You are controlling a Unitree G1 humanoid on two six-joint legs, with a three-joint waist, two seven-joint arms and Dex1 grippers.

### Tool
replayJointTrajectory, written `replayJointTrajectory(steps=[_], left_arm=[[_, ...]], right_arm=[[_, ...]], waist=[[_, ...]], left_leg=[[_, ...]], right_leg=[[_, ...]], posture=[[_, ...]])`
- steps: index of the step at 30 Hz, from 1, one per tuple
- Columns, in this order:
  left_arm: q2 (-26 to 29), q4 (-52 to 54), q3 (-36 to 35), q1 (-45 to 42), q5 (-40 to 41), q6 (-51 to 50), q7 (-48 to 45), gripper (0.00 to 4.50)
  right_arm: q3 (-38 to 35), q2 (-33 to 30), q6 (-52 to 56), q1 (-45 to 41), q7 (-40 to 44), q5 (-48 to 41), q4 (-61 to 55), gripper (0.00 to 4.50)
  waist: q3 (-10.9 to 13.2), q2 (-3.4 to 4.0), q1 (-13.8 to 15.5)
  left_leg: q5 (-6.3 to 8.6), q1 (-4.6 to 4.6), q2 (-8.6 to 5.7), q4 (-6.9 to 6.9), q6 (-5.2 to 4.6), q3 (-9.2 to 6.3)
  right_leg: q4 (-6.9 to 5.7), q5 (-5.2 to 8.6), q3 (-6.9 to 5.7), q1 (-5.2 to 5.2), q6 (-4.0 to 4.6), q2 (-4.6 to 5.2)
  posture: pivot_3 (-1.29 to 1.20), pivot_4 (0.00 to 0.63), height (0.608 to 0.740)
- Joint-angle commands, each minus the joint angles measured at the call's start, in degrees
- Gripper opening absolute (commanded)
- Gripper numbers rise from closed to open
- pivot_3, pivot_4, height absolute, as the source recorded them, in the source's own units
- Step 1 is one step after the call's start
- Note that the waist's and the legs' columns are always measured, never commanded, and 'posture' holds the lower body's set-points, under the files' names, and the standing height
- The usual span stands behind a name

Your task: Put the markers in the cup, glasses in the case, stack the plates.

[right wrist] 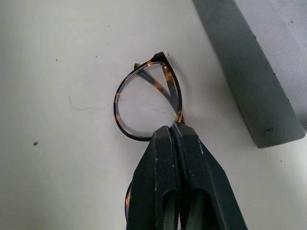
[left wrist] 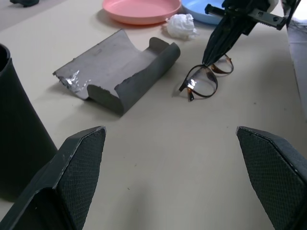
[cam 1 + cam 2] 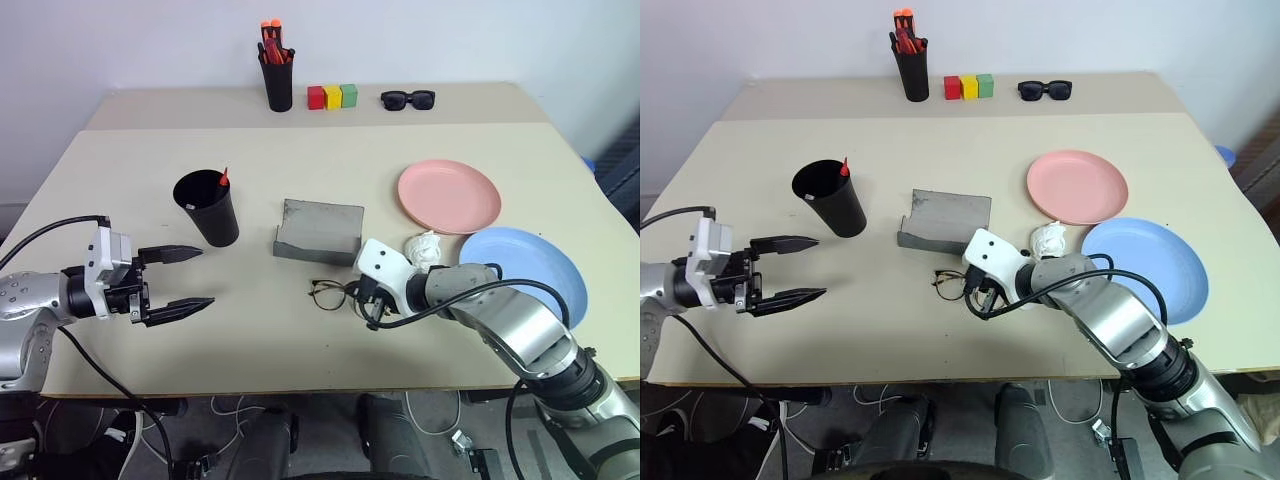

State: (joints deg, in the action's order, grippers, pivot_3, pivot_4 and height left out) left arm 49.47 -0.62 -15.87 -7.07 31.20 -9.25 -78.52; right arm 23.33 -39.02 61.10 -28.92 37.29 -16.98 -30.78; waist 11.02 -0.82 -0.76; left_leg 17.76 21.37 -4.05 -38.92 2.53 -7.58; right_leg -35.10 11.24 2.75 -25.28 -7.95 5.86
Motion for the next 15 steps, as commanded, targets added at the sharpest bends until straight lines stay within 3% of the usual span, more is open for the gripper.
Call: replayJointTrajectory(steps=[1,4,6,8,11,15], left_arm=[[0.05,-0.50,0.27,-1.01,-0.42,1.25,-0.20,4.50],[0.01,-0.72,0.36,-0.96,-0.44,1.52,-0.30,4.50],[0.10,-0.67,0.26,-0.85,-0.19,1.36,-0.38,4.50],[0.22,-0.48,0.17,-0.72,0.02,1.23,-0.44,4.50],[0.42,0.04,0.07,-0.45,0.17,0.99,-0.46,4.50],[0.32,0.60,0.39,-0.73,0.23,0.64,-0.19,4.50]], right_arm=[[-0.47,-1.20,-0.93,-0.64,0.99,0.41,-1.29,0.03],[-2.27,-1.48,-1.24,-1.90,4.58,-2.72,-2.60,0.03],[-3.75,-1.13,1.13,-4.06,5.43,-4.53,-3.51,0.53],[-5.21,-0.48,3.53,-5.96,5.24,-5.96,-4.00,1.20],[-6.16,0.32,6.25,-9.04,2.78,-5.43,-4.16,2.71],[-4.08,-1.08,8.26,-11.06,2.30,-5.34,-5.20,2.71]], waist=[[0.00,0.00,-0.04],[0.00,0.00,-0.09],[0.01,0.01,-0.11],[0.01,0.01,-0.18],[0.01,0.02,-0.17],[0.01,0.02,-0.02]], left_leg=[[0.00,0.00,0.00,0.00,0.00,0.00],[0.00,0.00,0.01,0.01,0.00,0.00],[0.00,0.00,0.01,0.01,0.00,0.00],[0.00,0.00,0.02,0.01,0.00,0.00],[0.00,0.01,0.02,0.03,0.00,-0.01],[0.00,0.02,0.02,0.06,0.00,-0.01]], right_leg=[[0.00,0.00,0.00,0.00,0.00,0.00],[0.00,0.00,0.00,-0.01,0.00,0.00],[0.01,0.00,0.00,-0.01,0.00,0.00],[0.00,0.00,0.00,-0.04,0.00,0.00],[0.00,0.00,-0.01,-0.04,0.00,-0.01],[0.02,0.00,-0.01,-0.05,0.00,0.00]], posture=[[0.00,0.150,0.740],[0.00,0.150,0.740],[0.00,0.150,0.740],[0.00,0.150,0.740],[0.00,0.150,0.740],[0.00,0.150,0.740]])
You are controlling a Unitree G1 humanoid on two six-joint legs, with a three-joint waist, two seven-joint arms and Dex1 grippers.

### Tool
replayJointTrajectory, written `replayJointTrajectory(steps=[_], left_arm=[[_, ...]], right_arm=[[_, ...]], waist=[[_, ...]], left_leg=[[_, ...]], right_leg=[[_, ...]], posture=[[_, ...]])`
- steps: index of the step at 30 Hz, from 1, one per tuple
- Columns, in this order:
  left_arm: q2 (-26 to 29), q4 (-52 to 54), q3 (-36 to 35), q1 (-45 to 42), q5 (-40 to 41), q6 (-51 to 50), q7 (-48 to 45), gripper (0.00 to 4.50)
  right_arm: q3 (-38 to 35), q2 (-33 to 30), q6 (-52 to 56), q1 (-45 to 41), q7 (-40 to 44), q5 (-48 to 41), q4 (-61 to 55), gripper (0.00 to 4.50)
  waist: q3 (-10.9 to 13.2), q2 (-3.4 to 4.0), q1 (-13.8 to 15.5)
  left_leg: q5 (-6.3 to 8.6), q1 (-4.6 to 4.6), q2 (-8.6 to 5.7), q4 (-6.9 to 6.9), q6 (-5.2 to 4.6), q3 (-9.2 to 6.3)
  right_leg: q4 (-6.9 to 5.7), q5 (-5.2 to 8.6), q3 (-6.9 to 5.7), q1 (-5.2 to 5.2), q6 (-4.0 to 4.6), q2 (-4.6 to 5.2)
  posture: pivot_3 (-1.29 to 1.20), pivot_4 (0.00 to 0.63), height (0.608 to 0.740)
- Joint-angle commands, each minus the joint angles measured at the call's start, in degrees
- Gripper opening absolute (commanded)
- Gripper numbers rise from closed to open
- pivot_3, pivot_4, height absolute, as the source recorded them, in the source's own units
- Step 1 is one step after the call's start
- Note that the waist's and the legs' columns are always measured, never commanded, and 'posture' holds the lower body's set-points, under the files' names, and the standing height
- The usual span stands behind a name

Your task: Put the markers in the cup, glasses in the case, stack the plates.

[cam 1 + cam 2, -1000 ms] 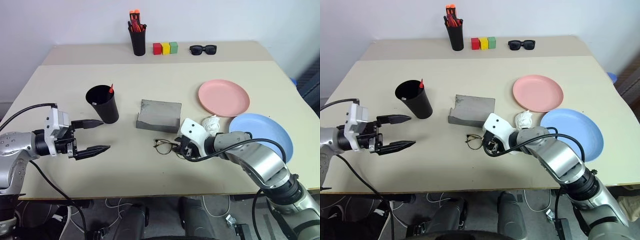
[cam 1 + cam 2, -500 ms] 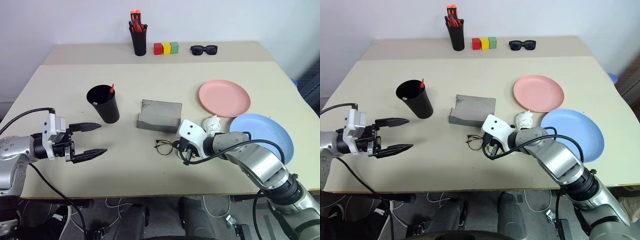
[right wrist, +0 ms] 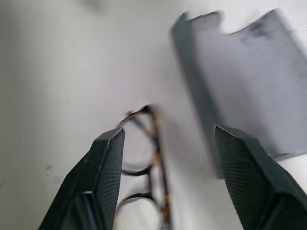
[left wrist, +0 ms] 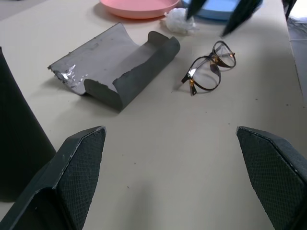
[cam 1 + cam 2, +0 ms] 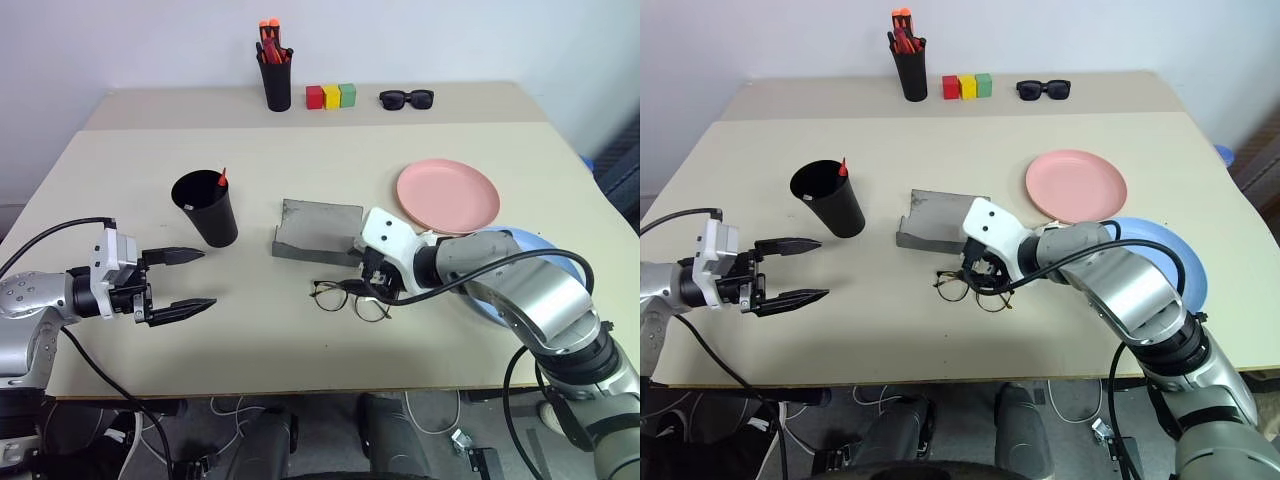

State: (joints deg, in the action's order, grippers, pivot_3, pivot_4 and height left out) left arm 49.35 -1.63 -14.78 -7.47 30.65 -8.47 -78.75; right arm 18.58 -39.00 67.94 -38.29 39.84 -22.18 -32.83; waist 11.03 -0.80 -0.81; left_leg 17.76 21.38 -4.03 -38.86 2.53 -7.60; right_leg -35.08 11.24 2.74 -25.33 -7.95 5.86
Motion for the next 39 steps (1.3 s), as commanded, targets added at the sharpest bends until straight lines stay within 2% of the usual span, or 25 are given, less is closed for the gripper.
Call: replayJointTrajectory(steps=[1,4,9,14,19,22,25,26,32,39], left_arm=[[0.39,1.91,-0.53,-0.54,0.79,-0.37,0.28,4.50],[0.22,2.81,0.03,-1.49,0.85,-1.33,1.19,4.50],[0.03,4.79,0.62,-2.41,1.11,-3.36,2.74,4.50],[0.12,7.23,0.56,-2.62,1.75,-5.47,4.16,4.50],[0.53,9.81,-0.19,-1.91,2.64,-7.30,5.37,4.50],[0.70,11.30,-1.22,-0.88,3.86,-8.31,5.40,4.50],[0.76,12.78,-2.88,0.61,6.09,-9.04,4.62,4.50],[0.81,12.97,-3.10,0.87,6.31,-9.10,4.62,4.50],[0.98,10.71,-3.69,2.08,6.30,-7.96,2.71,4.50],[0.69,7.24,-1.88,-0.45,4.49,-6.49,2.15,4.50]], right_arm=[[2.26,-2.17,1.81,-2.09,-0.19,0.44,-3.66,2.71],[5.52,-3.84,3.38,-3.16,-0.46,1.16,-4.55,2.71],[6.14,-0.63,8.19,-5.11,-1.15,-0.68,-3.09,2.71],[8.06,-0.85,10.55,-5.83,-1.17,-0.89,-2.00,2.71],[10.26,-1.62,9.51,-4.88,-1.49,-0.06,-0.48,2.71],[10.25,-1.46,9.42,-4.72,-1.80,-0.07,0.35,1.92],[10.45,-1.48,9.50,-4.48,-2.12,-0.11,0.77,0.38],[10.45,-1.45,9.58,-4.40,-2.25,-0.14,0.84,0.03],[11.23,-1.72,9.61,-4.13,-2.71,-0.08,0.85,0.03],[9.78,-1.62,9.64,-5.24,-0.52,-2.26,-0.02,0.03]], waist=[[0.00,0.00,0.03],[0.00,0.00,0.01],[0.00,0.00,-0.17],[0.00,0.00,-0.18],[0.00,0.00,-0.13],[0.00,0.00,-0.21],[0.01,0.01,-0.30],[0.01,0.00,-0.23],[0.00,0.00,-0.08],[0.00,0.00,-0.08]], left_leg=[[0.00,0.02,0.00,0.00,0.00,0.00],[0.00,0.02,0.00,0.00,0.00,0.00],[0.00,0.02,0.00,0.00,0.00,0.00],[0.00,0.03,0.00,0.04,0.00,0.00],[0.00,0.02,0.00,0.04,0.00,0.00],[0.00,0.02,0.00,0.04,0.00,0.00],[0.00,0.02,0.01,0.07,0.00,0.01],[0.00,0.02,0.01,0.08,0.00,0.01],[0.00,0.02,0.00,0.08,0.00,0.01],[0.00,0.02,0.00,0.08,0.00,0.01]], right_leg=[[0.01,0.00,0.00,-0.01,0.00,0.00],[0.01,0.00,0.00,-0.02,0.00,0.01],[0.00,0.00,-0.01,-0.02,0.00,0.00],[0.02,0.00,-0.01,-0.05,0.00,0.01],[0.02,0.00,-0.01,-0.04,0.00,0.01],[0.02,0.00,-0.01,-0.04,0.00,0.01],[0.02,0.00,-0.01,-0.07,0.00,0.00],[0.02,0.00,0.00,-0.07,0.00,0.00],[0.04,0.00,-0.01,-0.05,0.00,0.00],[0.05,0.00,-0.02,-0.04,0.00,0.00]], posture=[[0.00,0.150,0.740],[0.00,0.150,0.740],[0.00,0.150,0.740],[0.00,0.150,0.740],[0.00,0.150,0.740],[0.00,0.150,0.740],[0.00,0.150,0.740],[0.00,0.150,0.740],[0.00,0.150,0.740],[0.00,0.150,0.740]])
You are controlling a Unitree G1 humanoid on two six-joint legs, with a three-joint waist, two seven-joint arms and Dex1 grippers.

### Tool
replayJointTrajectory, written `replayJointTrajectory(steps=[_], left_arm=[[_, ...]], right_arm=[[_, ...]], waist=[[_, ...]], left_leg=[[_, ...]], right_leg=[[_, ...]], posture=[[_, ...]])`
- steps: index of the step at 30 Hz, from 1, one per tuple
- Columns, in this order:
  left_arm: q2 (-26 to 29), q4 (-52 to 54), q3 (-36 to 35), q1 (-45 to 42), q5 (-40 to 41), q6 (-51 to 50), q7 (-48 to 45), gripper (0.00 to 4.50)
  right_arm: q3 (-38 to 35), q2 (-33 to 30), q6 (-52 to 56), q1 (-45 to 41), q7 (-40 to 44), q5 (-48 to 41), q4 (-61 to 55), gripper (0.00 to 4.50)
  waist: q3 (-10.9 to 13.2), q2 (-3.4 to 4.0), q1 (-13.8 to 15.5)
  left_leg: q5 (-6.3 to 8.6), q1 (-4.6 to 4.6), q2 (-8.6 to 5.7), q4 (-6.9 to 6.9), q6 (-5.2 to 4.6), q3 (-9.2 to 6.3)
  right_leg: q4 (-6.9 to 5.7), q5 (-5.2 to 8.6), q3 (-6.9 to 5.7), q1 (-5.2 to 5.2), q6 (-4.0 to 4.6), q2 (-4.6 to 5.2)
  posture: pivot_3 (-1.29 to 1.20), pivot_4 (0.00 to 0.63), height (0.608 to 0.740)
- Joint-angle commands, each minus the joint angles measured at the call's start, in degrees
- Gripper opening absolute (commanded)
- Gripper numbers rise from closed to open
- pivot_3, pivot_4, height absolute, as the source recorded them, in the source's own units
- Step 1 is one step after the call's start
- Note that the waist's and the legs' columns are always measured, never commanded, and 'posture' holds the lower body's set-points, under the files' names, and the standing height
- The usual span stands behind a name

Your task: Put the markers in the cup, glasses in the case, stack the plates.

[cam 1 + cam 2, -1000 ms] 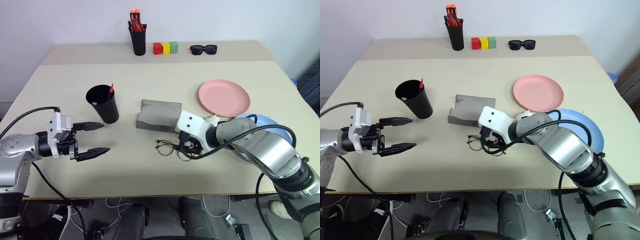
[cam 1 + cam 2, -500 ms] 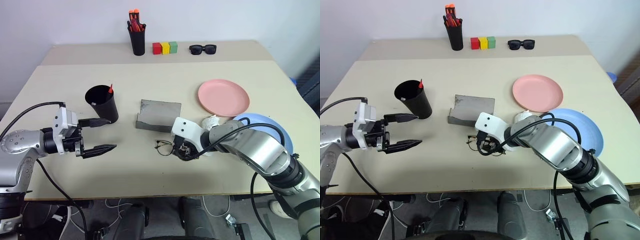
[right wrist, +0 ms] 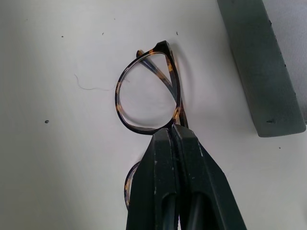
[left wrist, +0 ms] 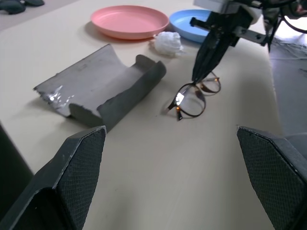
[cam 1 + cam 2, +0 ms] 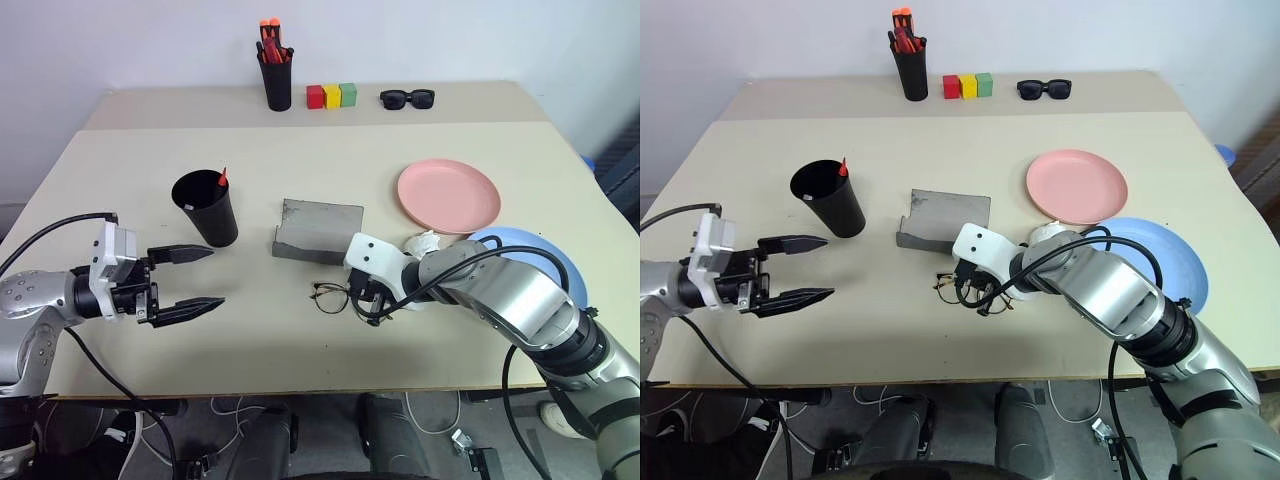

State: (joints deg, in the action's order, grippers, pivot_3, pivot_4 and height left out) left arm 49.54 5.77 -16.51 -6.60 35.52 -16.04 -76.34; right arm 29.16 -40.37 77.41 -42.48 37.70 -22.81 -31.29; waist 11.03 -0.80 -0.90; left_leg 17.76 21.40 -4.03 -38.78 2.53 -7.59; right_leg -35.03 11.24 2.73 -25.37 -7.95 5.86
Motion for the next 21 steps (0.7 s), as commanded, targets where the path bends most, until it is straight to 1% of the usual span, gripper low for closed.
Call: replayJointTrajectory(steps=[1,3,5,6,10,17,21], left_arm=[[0.53,-0.30,0.01,-1.61,-0.47,1.01,-0.24,4.50],[0.60,-0.30,0.17,-2.03,-0.27,0.53,-0.23,4.50],[0.66,-0.24,0.17,-2.06,-0.04,0.27,-0.30,4.50],[0.68,-0.19,0.15,-2.00,0.09,0.17,-0.34,4.50],[0.74,0.61,-0.26,-1.30,1.00,-0.41,-0.72,4.50],[0.91,3.64,-3.29,0.70,5.66,-2.64,-2.70,4.50],[0.46,4.19,-3.84,0.55,6.44,-2.69,-2.53,4.50]], right_arm=[[-0.93,-0.52,0.38,-1.38,2.09,-1.99,-1.92,0.26],[-1.07,-1.11,0.66,-2.46,2.53,-2.16,-2.43,0.81],[-1.62,-1.21,1.42,-3.48,2.77,-2.50,-2.83,1.76],[-1.85,-1.01,1.85,-3.87,2.40,-2.42,-2.58,2.16],[-1.57,-0.82,2.16,-4.27,1.70,-2.33,-1.67,2.16],[3.13,-2.63,-0.82,-2.65,0.97,0.36,-0.74,2.16],[4.93,-3.78,-1.73,-2.07,0.71,1.83,0.35,2.16]], waist=[[0.00,0.00,-0.01],[0.00,0.01,-0.05],[0.01,0.01,-0.07],[0.01,0.01,-0.11],[0.01,0.01,-0.12],[0.01,0.01,-0.12],[0.01,0.01,-0.07]], left_leg=[[0.00,0.00,0.00,0.00,0.00,0.00],[0.00,0.00,0.00,0.01,0.00,0.00],[0.00,0.01,0.00,0.01,0.00,0.00],[0.00,0.01,0.00,0.02,0.00,0.00],[0.00,0.00,0.01,0.04,0.00,0.00],[0.00,0.01,0.01,0.05,0.00,0.00],[0.00,0.01,0.01,0.04,0.00,0.00]], right_leg=[[0.00,0.00,0.00,0.00,0.00,0.00],[0.01,0.00,0.00,0.00,0.00,0.00],[0.01,0.00,0.00,-0.02,0.00,0.00],[0.01,0.00,0.00,-0.02,0.00,0.00],[0.02,0.00,0.00,-0.03,0.00,0.00],[0.05,0.00,0.00,-0.03,0.00,0.00],[0.05,0.00,0.00,-0.02,0.00,0.01]], posture=[[0.00,0.150,0.740],[0.00,0.150,0.740],[0.00,0.150,0.740],[0.00,0.150,0.740],[0.00,0.150,0.740],[0.00,0.150,0.740],[0.00,0.150,0.740]])
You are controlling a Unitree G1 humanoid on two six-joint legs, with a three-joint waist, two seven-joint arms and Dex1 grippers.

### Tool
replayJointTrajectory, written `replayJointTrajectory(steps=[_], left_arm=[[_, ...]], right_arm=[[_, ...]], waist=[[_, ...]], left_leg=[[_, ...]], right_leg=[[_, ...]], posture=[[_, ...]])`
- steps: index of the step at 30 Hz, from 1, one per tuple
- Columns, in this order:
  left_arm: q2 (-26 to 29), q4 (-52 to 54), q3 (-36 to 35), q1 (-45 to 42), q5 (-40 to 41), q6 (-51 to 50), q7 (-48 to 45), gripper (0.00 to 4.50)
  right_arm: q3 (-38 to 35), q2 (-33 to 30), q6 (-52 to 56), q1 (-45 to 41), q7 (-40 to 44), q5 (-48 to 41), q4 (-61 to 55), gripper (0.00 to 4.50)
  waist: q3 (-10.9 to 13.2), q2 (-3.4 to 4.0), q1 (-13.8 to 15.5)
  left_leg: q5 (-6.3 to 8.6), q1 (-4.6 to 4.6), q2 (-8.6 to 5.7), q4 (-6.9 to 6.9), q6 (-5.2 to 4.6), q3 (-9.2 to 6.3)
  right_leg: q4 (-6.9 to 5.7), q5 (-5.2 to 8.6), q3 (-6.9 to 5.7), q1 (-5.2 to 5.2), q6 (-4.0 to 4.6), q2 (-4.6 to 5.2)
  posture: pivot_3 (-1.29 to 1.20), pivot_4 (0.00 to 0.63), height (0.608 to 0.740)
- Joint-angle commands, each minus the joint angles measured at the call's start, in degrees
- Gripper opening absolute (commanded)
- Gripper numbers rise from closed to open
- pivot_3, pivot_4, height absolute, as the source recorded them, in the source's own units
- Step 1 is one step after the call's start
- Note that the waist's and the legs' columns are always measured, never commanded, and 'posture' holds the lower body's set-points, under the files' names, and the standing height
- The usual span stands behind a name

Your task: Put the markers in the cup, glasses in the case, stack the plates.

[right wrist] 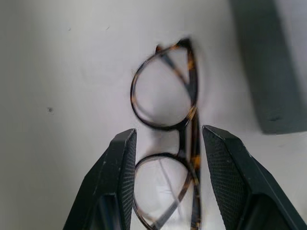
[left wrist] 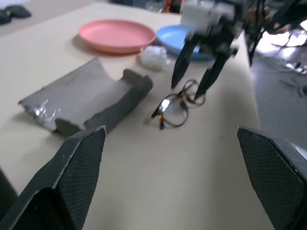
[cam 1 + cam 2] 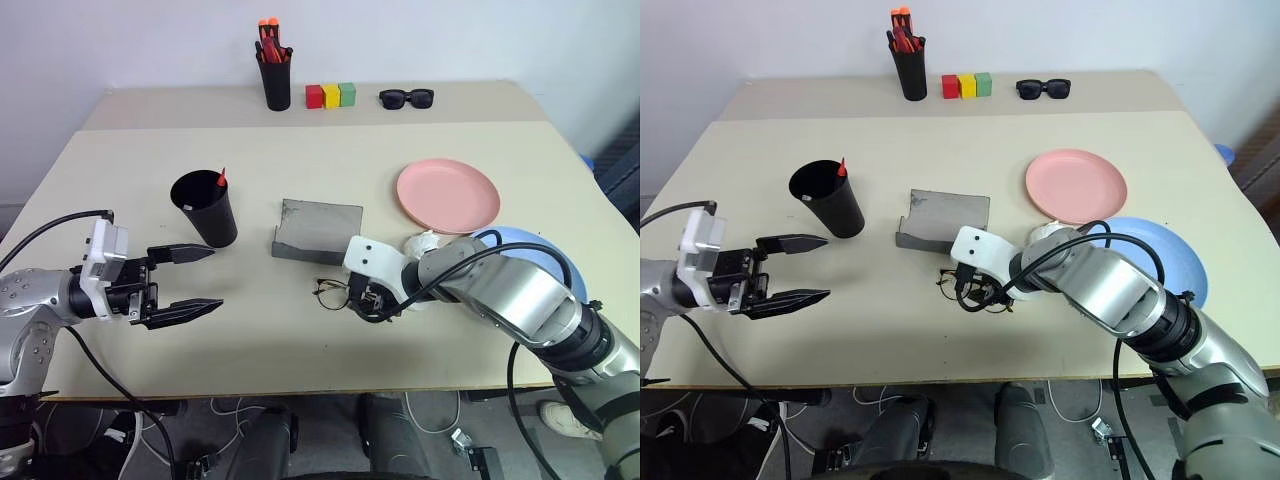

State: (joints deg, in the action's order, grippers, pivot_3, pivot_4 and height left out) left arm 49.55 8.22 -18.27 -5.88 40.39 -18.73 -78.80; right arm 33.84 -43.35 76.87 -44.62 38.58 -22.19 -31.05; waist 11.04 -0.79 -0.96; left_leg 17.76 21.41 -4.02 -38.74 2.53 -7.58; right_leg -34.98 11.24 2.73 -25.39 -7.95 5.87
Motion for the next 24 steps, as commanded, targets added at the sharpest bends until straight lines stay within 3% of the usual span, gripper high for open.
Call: replayJointTrajectory(steps=[1,4,7,14,17,24], left_arm=[[0.45,1.73,-2.09,-0.20,1.61,-0.03,0.02,4.50],[0.58,1.35,-1.88,-0.55,1.43,-0.18,0.07,4.50],[0.60,0.96,-1.65,-0.87,1.13,-0.10,0.06,4.50],[0.55,0.64,-1.13,-1.45,0.60,-0.06,0.36,4.50],[0.54,0.93,-1.06,-1.45,0.64,-0.27,0.67,4.50],[0.18,1.10,-1.33,-2.39,0.92,-0.60,1.92,4.50]], right_arm=[[0.34,-0.93,-1.43,0.23,-0.13,1.39,0.27,2.16],[-0.55,-0.19,-1.32,0.54,-0.64,1.83,1.09,1.29],[-1.11,0.34,-1.31,0.63,-0.84,1.95,1.44,0.03],[-1.79,0.24,-1.26,0.69,-0.76,1.82,1.26,0.03],[-2.69,-2.57,-2.24,0.02,1.06,1.71,0.93,0.03],[-12.66,-2.53,-2.75,-6.29,5.73,-2.54,2.15,0.03]], waist=[[0.00,0.00,-0.03],[0.00,0.00,-0.03],[-0.01,-0.01,-0.02],[-0.01,-0.01,0.08],[-0.01,-0.01,0.17],[0.04,0.03,-0.21]], left_leg=[[0.00,0.00,0.00,0.00,0.00,0.00],[0.00,0.00,0.00,0.00,0.00,0.00],[0.00,-0.02,0.01,0.01,0.00,0.00],[0.00,-0.02,0.00,0.01,0.00,0.00],[0.00,-0.01,0.00,0.01,0.00,0.00],[0.00,-0.01,0.03,0.03,0.00,0.02]], right_leg=[[0.00,0.00,0.00,0.00,0.00,0.00],[0.00,0.00,0.00,0.00,0.00,-0.01],[0.00,0.00,0.00,0.01,0.00,-0.01],[0.01,0.00,0.00,0.02,0.00,-0.01],[0.01,0.00,0.00,0.02,0.00,0.00],[0.02,0.00,0.00,-0.02,0.00,-0.03]], posture=[[0.00,0.150,0.740],[0.00,0.150,0.740],[0.00,0.150,0.740],[0.00,0.150,0.740],[0.00,0.150,0.740],[0.00,0.150,0.740]])
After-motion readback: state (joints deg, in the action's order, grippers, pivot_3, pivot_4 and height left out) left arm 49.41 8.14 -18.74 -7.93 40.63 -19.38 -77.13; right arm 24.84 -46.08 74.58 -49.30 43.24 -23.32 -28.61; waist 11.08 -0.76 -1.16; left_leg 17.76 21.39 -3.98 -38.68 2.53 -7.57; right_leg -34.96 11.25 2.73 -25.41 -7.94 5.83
